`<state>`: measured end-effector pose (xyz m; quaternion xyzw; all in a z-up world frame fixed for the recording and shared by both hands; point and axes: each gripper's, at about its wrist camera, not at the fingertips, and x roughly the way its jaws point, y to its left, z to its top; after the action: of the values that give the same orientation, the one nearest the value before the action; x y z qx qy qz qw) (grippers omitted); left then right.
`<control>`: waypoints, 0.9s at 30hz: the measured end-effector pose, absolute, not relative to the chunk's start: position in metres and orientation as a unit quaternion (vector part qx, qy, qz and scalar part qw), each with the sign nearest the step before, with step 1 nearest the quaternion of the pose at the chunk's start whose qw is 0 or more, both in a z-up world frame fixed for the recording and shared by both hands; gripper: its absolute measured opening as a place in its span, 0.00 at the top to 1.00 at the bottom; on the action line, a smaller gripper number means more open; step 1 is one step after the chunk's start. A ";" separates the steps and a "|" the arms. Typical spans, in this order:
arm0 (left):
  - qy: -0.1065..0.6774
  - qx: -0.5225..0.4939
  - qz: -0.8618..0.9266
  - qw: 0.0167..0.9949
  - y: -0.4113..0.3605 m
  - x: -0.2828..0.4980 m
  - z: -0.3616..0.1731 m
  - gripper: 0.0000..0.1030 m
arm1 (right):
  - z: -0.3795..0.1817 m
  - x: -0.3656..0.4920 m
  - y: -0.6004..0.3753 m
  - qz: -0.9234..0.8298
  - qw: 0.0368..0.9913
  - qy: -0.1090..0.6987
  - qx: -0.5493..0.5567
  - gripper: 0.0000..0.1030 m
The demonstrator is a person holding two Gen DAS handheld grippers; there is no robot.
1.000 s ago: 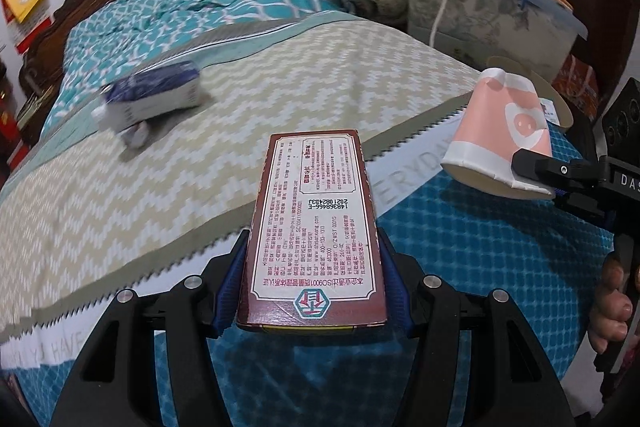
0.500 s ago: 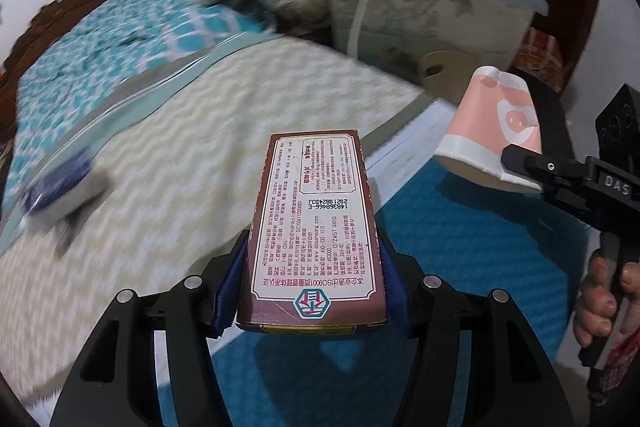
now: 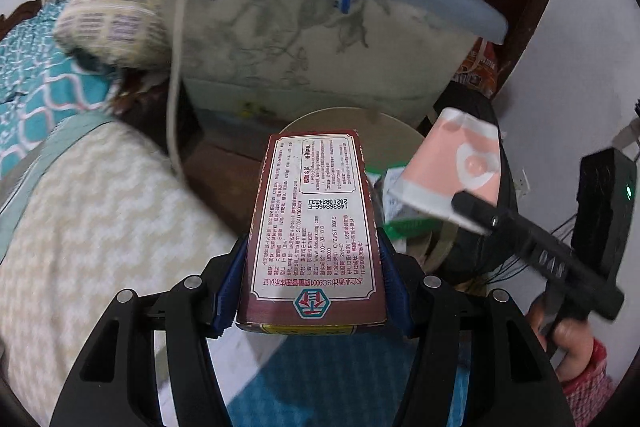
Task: Collect trash
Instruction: 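Open both grippers over the wastebasket to drop box and cup, then swing both open tools back over the bed toward the milk carton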
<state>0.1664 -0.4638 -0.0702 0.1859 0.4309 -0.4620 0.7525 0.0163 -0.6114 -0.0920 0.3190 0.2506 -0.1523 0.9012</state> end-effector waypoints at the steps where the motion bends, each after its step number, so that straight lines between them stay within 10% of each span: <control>1: 0.436 0.185 -0.463 0.749 -0.476 0.171 -0.075 0.45 | -0.094 0.021 -0.614 -0.159 0.901 0.257 0.312 0.64; 4: 0.445 0.186 -0.457 0.747 -0.501 0.182 -0.088 0.24 | -0.098 0.035 -0.620 -0.175 0.900 0.269 0.296 0.18; 27: 0.442 0.108 -0.302 0.838 -0.272 0.209 -0.069 0.24 | -0.054 0.025 -0.542 -0.088 0.922 0.193 0.323 0.22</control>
<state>0.2095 -0.2722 -0.0693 0.1077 0.4418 -0.3021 0.8378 0.0249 -0.5423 -0.0545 0.3232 0.1930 -0.0876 0.9223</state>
